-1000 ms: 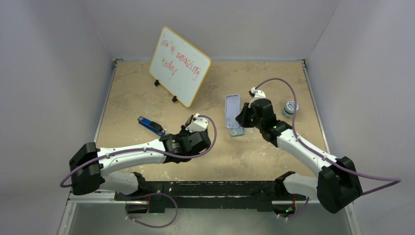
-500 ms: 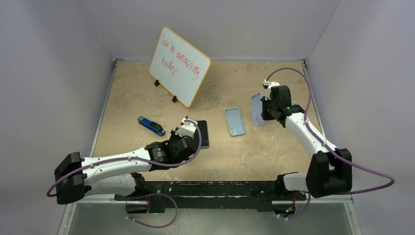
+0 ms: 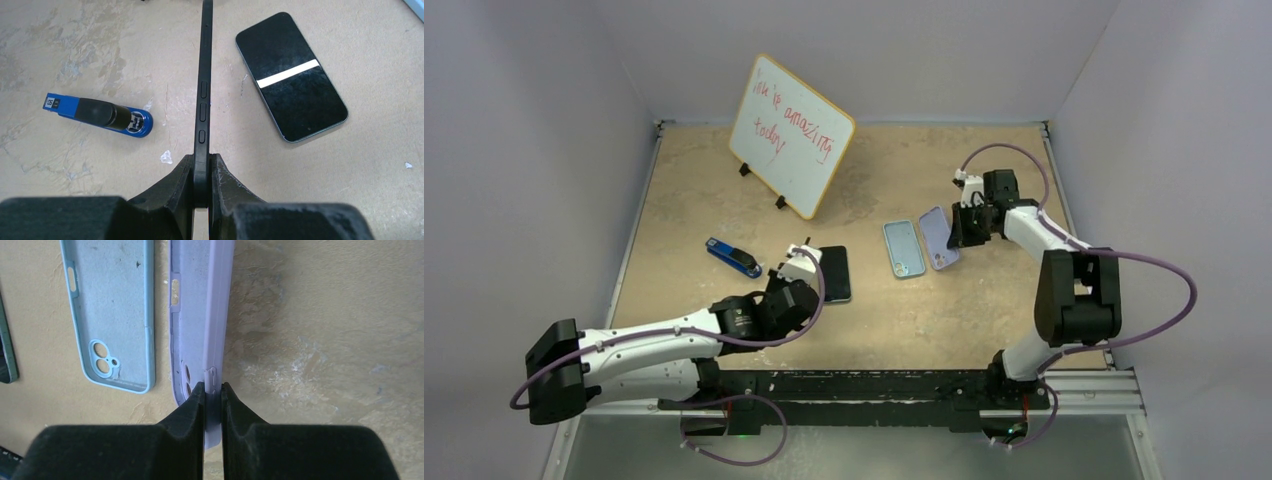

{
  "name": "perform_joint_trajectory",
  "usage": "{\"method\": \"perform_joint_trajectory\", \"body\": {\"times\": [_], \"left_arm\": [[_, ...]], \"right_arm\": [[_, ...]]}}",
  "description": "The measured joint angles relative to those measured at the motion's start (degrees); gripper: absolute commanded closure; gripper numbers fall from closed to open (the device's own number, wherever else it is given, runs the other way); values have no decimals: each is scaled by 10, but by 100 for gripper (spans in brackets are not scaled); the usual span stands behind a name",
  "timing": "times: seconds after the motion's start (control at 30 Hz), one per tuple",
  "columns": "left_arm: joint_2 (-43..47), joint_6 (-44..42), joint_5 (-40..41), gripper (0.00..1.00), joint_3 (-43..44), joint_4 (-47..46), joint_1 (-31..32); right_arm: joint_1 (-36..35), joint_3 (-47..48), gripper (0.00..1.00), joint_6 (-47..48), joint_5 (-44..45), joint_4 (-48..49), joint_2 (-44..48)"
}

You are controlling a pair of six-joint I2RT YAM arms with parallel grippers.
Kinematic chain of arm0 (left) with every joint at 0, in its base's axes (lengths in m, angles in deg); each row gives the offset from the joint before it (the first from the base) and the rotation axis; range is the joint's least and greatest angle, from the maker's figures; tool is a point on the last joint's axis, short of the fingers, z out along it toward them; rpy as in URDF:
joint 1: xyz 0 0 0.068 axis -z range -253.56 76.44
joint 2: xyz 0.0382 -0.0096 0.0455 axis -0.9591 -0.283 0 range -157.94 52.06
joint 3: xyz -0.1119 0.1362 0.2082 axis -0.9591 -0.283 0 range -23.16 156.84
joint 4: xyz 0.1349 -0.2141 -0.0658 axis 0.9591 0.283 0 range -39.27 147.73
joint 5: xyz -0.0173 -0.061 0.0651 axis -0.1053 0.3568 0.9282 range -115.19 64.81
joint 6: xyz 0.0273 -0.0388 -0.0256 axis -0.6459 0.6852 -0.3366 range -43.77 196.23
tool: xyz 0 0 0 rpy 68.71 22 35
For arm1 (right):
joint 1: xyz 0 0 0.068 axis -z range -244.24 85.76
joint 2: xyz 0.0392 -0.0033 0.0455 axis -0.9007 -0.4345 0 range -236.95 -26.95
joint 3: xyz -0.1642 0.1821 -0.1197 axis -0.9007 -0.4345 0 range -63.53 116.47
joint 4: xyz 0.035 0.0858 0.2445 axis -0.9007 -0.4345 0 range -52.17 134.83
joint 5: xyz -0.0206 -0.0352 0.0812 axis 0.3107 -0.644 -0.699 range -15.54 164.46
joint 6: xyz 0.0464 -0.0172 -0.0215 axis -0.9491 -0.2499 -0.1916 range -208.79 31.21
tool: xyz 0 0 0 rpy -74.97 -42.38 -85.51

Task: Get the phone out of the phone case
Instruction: Place the phone case at the center of the board.

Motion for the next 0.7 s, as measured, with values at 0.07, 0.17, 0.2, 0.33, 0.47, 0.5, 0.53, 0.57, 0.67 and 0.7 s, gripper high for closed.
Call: {"method": "perform_joint_trajectory", "body": {"times": [0.07, 0.17, 0.2, 0.33, 0.47, 0.5, 0.53, 0.57, 0.67, 0.7], "left_arm": [[4, 0, 0, 100, 0, -3, 0], [4, 0, 0, 100, 0, -8, 0], [4, 0, 0, 100, 0, -10, 0], [0, 0, 0, 100, 0, -12, 0], [-10, 0, 0, 100, 0, -11, 0], [-12, 0, 0, 100, 0, -11, 0], [-15, 0, 0, 100, 0, -11, 0], [-18, 1, 0, 100, 0, -10, 0], [-26, 2, 0, 100, 0, -9, 0], [-29, 2, 0, 100, 0, -9, 0]], "right_arm": [[6, 8, 100, 7, -18, -3, -12], [12, 17, 100, 18, -43, -5, -29], [14, 20, 100, 20, -50, -5, -33], [18, 38, 95, 21, -75, -11, -60], [25, 59, 71, 18, -84, -26, -88], [26, 61, 68, 14, -85, -28, -91], [26, 62, 64, 10, -85, -28, -92], [25, 61, 60, 6, -84, -27, -93], [22, 52, 46, -8, -81, -15, -87], [21, 44, 43, -14, -78, -8, -80]]}}
